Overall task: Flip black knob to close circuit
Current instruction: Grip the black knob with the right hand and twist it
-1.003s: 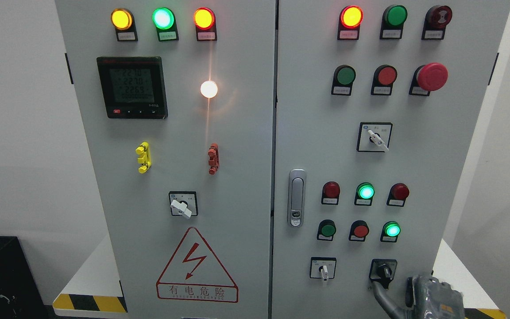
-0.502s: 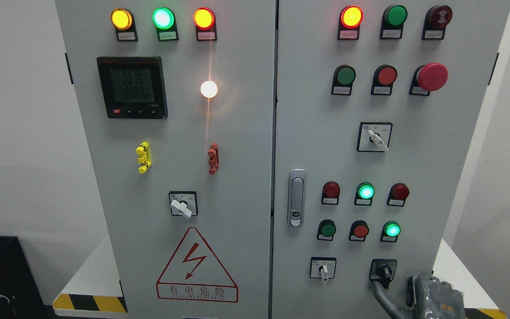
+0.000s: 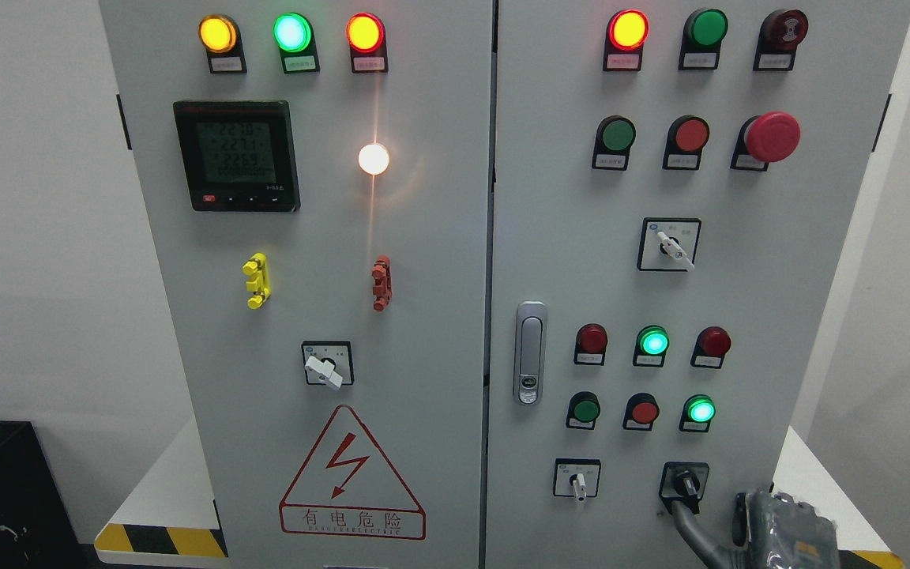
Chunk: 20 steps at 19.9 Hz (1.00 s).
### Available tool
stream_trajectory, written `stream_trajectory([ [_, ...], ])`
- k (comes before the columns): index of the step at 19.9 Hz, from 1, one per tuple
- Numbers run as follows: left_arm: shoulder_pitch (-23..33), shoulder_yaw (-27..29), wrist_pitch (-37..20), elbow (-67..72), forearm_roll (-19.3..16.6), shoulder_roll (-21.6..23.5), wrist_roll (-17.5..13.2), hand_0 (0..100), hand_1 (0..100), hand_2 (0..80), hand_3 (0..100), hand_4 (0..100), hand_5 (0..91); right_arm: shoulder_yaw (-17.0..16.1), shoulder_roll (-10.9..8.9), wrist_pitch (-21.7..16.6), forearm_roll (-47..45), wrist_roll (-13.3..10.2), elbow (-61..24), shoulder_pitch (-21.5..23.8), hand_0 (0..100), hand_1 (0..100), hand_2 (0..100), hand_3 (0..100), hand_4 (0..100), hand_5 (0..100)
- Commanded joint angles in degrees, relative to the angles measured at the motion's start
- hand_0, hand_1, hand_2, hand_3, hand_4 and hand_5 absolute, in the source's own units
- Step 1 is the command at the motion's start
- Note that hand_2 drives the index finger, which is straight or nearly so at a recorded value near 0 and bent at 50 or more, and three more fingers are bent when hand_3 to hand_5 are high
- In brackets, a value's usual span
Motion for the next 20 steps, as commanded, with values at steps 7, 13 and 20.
stream_trajectory([
  [7, 1.32, 0.0, 0.03, -1.76, -0.04, 0.0, -0.04, 12, 56, 0.0, 0, 0, 0.0, -2.52, -0.06, 0.03, -0.21, -0.08, -0.12, -0.63, 0, 0, 91, 100, 94, 97],
  [13, 1.32, 0.0, 0.03, -1.67, 0.05, 0.0, -0.04, 12, 56, 0.0, 0, 0, 0.0, -2.6, -0.06, -0.06, -0.3, -0.08, -0.12, -0.9, 0, 0, 91, 100, 94, 97],
  [20, 1.32, 0.0, 0.03, -1.76, -0.04, 0.0, -0.04, 12, 56, 0.0, 0, 0, 0.0, -2.61, -0.06, -0.15, -0.3, -0.26, -0.12, -1.16, 0, 0, 91, 100, 94, 97],
])
